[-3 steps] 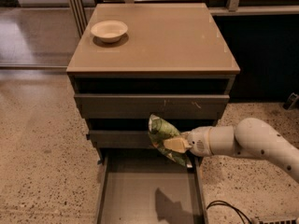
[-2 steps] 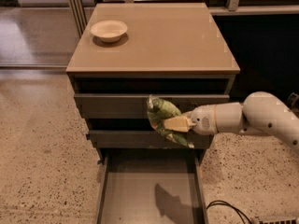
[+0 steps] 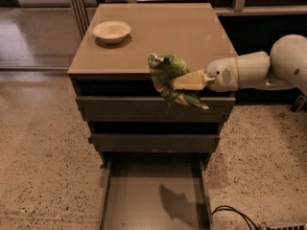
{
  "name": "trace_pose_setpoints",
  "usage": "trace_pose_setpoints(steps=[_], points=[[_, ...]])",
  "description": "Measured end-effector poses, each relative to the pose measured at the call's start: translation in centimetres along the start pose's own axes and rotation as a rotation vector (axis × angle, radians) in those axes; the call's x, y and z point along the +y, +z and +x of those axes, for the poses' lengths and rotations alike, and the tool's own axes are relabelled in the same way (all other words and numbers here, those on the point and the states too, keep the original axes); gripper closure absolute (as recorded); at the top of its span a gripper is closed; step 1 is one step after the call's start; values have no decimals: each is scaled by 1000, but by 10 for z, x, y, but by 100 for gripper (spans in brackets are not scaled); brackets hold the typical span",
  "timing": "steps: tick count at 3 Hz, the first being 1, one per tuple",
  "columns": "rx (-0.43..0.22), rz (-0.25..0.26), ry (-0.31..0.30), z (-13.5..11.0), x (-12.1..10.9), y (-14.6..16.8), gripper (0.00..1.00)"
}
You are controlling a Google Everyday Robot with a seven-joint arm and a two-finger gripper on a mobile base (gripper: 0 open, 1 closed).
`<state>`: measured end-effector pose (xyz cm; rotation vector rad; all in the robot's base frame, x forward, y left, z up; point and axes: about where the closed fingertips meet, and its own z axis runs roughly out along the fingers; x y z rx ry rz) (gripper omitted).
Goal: Pick green jalapeno chip bag from bottom drawer and place on counter
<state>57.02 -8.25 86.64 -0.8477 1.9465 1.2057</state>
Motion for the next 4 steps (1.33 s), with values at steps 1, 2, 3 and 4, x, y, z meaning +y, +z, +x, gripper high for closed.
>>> trace_pose_setpoints(steps=[1, 2, 3, 4], points=[[-49, 20, -37, -31, -1, -26, 100], [-50, 20, -37, -31, -1, -26, 100], [-41, 16, -44, -47, -7, -29, 100], [40, 15, -38, -59, -37, -20, 100]])
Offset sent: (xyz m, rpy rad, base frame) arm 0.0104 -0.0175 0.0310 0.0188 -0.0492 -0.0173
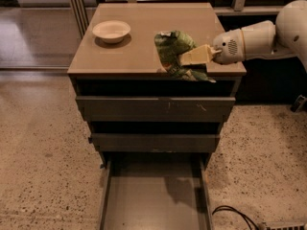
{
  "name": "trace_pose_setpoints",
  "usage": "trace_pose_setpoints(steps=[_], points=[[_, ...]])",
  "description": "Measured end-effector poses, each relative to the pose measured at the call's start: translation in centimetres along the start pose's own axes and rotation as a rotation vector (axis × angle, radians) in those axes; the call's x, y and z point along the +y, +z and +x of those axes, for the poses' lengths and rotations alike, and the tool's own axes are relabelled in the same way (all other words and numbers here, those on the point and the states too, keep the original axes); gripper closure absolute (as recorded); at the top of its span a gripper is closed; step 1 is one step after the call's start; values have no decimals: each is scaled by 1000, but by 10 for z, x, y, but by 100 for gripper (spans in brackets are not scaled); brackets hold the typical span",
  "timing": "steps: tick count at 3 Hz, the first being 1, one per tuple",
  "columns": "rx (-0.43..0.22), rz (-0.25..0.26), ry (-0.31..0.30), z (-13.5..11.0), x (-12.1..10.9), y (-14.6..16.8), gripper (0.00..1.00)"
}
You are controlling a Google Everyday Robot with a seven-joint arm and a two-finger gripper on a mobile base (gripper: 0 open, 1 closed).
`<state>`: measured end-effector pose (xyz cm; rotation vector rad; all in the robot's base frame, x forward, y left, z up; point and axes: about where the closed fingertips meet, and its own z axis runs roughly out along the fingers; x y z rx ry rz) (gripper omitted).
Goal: Pick green jalapeno chip bag from bottom drawer and place on counter
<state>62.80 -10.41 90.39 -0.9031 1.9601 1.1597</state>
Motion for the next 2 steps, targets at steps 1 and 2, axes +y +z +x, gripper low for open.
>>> trace_pose_setpoints(steps=[1, 2], points=[[121, -3, 35, 6, -50, 29, 100], [120, -7, -12, -25, -50, 48, 100]])
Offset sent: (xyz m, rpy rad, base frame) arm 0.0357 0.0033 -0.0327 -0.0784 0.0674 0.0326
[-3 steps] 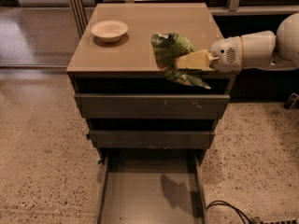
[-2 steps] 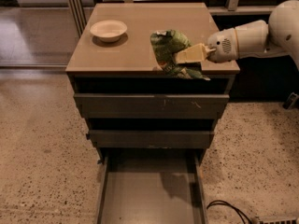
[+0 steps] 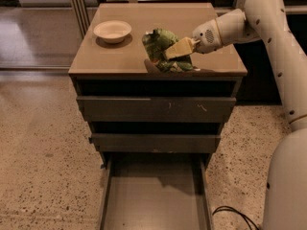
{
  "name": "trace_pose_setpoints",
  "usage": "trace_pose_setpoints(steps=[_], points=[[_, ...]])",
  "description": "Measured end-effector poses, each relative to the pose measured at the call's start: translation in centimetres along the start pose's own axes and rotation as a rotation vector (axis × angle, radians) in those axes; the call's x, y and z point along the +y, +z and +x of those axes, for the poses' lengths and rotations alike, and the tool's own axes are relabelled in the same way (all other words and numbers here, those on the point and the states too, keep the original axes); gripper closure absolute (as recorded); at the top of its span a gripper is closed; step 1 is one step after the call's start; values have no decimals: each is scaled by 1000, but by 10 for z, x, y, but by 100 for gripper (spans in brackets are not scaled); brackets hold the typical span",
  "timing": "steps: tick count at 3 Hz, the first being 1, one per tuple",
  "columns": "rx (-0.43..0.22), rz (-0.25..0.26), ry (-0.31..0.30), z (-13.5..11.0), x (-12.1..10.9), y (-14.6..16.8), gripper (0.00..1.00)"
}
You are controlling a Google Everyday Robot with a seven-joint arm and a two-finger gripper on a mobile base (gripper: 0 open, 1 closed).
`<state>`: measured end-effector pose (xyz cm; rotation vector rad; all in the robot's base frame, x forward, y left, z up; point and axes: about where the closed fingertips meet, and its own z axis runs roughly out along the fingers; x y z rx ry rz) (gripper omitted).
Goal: Pick green jalapeno chip bag from bottom drawer and place on counter
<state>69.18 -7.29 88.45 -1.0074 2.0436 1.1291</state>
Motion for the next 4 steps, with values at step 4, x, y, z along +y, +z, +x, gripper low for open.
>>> trace_pose_setpoints(steps=[4], points=[[-150, 375, 64, -31, -96, -36, 100]])
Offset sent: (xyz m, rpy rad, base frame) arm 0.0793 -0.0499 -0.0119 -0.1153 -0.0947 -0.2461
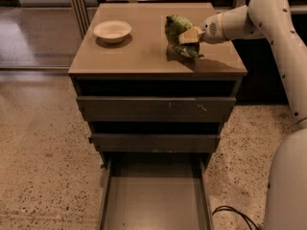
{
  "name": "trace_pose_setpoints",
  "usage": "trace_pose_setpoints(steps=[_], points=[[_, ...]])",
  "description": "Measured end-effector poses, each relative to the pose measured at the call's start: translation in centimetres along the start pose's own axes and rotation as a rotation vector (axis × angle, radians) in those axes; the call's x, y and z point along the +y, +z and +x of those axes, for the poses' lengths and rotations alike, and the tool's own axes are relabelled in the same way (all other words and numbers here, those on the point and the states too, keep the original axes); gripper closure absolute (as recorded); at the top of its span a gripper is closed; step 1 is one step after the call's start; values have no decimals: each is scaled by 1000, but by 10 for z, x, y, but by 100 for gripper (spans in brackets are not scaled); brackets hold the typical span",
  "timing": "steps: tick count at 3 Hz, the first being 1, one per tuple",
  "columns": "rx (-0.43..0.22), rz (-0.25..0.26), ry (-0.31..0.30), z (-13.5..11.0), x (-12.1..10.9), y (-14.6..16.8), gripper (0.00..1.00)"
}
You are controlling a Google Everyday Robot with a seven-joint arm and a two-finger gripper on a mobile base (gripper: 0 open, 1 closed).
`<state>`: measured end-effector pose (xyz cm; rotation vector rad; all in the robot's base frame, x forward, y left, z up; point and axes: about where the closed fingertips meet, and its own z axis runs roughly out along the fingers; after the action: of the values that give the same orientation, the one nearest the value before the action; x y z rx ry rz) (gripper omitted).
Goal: Pick green jalapeno chip bag from bottom drawer and place on counter
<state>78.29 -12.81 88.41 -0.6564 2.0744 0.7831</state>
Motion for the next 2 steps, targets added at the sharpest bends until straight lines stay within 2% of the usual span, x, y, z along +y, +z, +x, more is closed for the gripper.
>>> trace_pose_setpoints(steps=[1, 2], points=[[-37, 20, 0, -9, -5, 5, 100], [-33, 17, 0, -8, -4, 6, 100]])
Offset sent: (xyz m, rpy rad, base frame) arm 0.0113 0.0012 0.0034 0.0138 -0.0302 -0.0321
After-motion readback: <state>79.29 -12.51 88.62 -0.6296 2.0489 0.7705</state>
